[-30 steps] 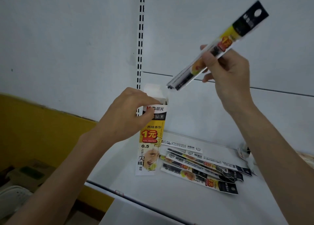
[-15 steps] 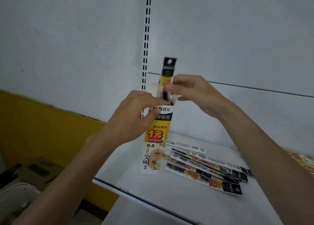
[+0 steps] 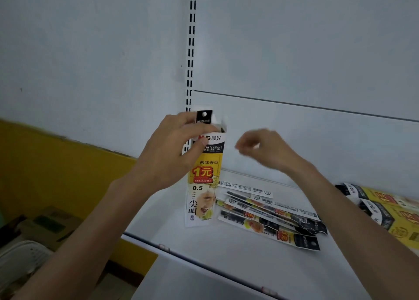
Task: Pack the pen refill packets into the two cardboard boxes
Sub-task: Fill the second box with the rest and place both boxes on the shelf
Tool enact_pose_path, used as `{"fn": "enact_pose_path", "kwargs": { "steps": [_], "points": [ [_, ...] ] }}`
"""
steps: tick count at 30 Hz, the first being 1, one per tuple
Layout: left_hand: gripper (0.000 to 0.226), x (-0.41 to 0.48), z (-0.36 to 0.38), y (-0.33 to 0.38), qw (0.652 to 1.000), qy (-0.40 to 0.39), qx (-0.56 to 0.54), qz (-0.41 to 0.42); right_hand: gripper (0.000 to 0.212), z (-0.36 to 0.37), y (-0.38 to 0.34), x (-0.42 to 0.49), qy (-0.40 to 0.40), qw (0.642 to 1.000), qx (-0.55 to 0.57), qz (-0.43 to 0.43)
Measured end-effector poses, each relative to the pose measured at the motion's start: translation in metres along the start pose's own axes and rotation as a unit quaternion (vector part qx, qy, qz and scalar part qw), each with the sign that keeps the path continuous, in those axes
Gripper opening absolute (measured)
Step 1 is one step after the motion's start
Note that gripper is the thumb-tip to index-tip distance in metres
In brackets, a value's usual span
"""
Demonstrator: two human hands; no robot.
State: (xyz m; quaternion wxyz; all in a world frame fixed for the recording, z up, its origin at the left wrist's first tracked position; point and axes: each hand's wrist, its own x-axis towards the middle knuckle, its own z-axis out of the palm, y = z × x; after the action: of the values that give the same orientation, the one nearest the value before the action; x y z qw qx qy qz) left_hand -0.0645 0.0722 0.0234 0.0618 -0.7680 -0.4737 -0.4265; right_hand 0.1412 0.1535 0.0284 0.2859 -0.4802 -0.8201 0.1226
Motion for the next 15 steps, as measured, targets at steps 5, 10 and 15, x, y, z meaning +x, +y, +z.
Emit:
{"fn": "enact_pose_path", "kwargs": {
  "steps": [5,10,15],
  "points": [
    [0.038,0.000,0.005,0.001,1.000,0.012,0.019,0.015,0.037,0.044,0.054,-0.017,-0.171,0.976,-0.109,0.075],
    [0.045,0.002,0.005,0.004,0.999,0.029,0.011,-0.013,0.028,0.038,0.066,-0.020,-0.121,0.981,-0.137,0.067],
    [0.041,0.003,0.014,0.004,0.999,0.040,0.020,-0.009,0.011,0.008,0.064,-0.028,-0.088,0.983,-0.090,0.134]
  ]
}}
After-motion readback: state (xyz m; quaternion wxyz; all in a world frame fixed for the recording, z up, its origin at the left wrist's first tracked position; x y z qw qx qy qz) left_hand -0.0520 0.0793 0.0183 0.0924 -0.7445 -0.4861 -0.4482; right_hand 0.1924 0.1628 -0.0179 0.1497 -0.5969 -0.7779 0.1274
